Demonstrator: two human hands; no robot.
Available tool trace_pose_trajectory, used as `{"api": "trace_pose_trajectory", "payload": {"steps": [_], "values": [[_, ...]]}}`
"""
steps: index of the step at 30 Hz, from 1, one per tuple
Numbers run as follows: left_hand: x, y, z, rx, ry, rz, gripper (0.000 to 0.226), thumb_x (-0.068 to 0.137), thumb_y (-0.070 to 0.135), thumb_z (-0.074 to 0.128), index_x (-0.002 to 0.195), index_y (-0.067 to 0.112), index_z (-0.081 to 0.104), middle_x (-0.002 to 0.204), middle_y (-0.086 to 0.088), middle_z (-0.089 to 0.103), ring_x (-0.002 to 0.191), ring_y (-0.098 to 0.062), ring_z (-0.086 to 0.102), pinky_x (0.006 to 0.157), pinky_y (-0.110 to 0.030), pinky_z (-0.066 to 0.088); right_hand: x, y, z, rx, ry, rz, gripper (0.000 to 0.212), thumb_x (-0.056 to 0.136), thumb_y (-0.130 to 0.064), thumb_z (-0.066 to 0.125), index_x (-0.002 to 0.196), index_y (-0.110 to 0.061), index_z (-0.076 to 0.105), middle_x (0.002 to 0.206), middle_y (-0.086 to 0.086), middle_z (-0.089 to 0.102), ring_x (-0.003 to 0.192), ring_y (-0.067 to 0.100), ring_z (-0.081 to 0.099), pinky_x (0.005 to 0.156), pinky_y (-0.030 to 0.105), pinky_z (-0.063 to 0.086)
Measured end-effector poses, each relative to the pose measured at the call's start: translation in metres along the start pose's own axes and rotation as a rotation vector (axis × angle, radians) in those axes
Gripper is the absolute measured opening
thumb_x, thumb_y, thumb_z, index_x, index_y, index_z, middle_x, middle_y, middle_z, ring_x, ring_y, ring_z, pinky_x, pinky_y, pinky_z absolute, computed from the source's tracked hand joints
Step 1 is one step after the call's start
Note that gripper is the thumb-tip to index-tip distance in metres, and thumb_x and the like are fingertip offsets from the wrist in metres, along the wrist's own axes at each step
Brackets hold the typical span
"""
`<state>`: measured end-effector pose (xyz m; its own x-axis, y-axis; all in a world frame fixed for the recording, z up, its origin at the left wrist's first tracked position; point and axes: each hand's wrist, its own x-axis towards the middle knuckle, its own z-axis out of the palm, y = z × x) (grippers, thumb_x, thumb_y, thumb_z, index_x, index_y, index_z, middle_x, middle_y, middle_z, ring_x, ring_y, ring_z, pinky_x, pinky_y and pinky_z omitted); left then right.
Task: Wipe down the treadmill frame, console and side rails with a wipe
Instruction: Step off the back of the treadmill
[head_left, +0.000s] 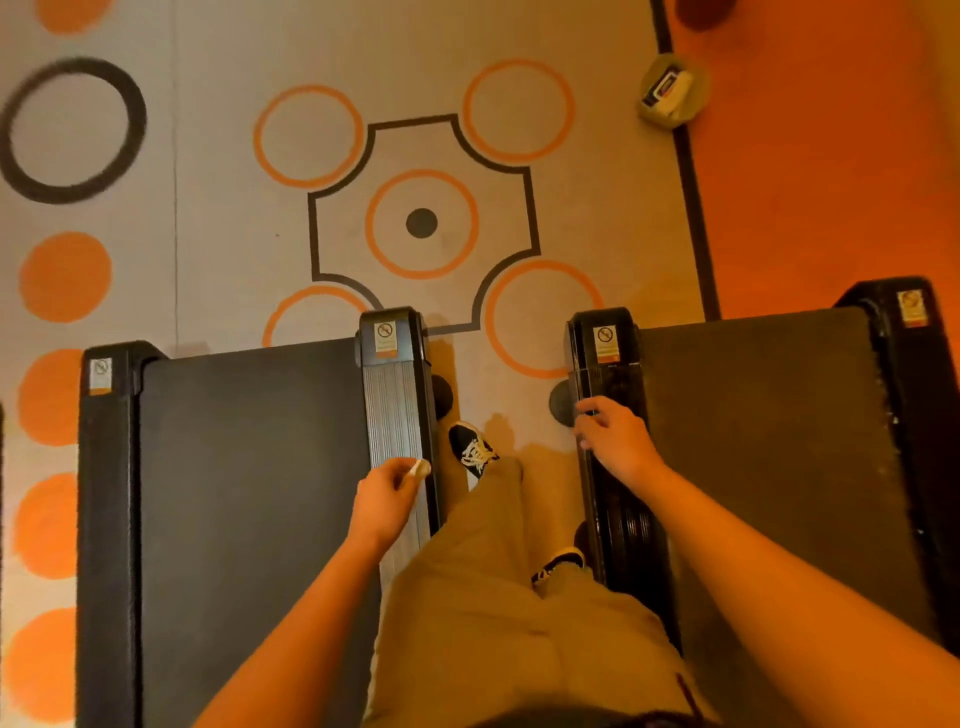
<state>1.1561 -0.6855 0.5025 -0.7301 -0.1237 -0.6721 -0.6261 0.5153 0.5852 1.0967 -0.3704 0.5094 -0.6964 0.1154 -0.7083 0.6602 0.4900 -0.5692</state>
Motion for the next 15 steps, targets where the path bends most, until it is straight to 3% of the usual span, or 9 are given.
{"api": "trace_pose_trajectory", "payload": {"steps": [2, 5, 8, 12, 15], "values": [[0.019, 0.021, -0.021, -0.012, -0.001, 0.024, 0.011, 0.096, 0.039, 0.065, 0.099, 0.029, 0.068, 0.082, -0.001, 0.071, 0.074, -0.018, 0.069, 0.076, -0.038, 0.062, 0.019, -0.035, -0.008, 0.033, 0.038, -0.012, 0.029, 0.1, -0.022, 0.053, 0.127, -0.018, 0.06, 0.103, 0.004, 0.068, 0.092, 0.021, 0.067, 0.08, 0.031, 0.053], [0.046, 0.063, -0.05, -0.035, 0.021, 0.087, 0.012, 0.097, 0.038, 0.064, 0.101, 0.028, 0.068, 0.082, 0.0, 0.072, 0.074, -0.014, 0.07, 0.072, -0.034, 0.061, 0.045, -0.081, -0.02, 0.062, 0.049, -0.029, 0.025, 0.1, -0.02, 0.054, 0.125, -0.018, 0.06, 0.105, 0.006, 0.067, 0.093, 0.023, 0.066, 0.084, 0.037, 0.055], [0.081, 0.105, -0.076, -0.027, 0.025, 0.106, 0.018, 0.096, 0.041, 0.065, 0.105, 0.025, 0.07, 0.085, 0.001, 0.074, 0.076, -0.011, 0.071, 0.077, -0.037, 0.062, 0.066, -0.109, -0.033, 0.063, 0.091, 0.008, 0.025, 0.099, -0.021, 0.054, 0.124, -0.02, 0.06, 0.111, 0.007, 0.065, 0.098, 0.026, 0.064, 0.088, 0.038, 0.052], [0.136, 0.176, -0.103, -0.021, 0.045, 0.181, 0.007, 0.099, 0.038, 0.062, 0.097, 0.034, 0.068, 0.09, 0.002, 0.075, 0.081, -0.012, 0.072, 0.08, -0.038, 0.06, 0.095, -0.126, -0.058, 0.077, 0.133, 0.121, 0.028, 0.1, -0.024, 0.052, 0.126, -0.019, 0.061, 0.116, 0.007, 0.066, 0.098, 0.026, 0.065, 0.092, 0.044, 0.053], [0.181, 0.235, -0.117, -0.005, 0.048, 0.252, 0.021, 0.098, 0.043, 0.06, 0.109, 0.027, 0.066, 0.096, 0.003, 0.073, 0.087, -0.011, 0.07, 0.079, -0.031, 0.057, 0.126, -0.131, -0.079, 0.061, 0.151, 0.18, 0.025, 0.1, -0.024, 0.052, 0.123, -0.02, 0.061, 0.112, 0.005, 0.066, 0.093, 0.023, 0.065, 0.087, 0.044, 0.055]]}}
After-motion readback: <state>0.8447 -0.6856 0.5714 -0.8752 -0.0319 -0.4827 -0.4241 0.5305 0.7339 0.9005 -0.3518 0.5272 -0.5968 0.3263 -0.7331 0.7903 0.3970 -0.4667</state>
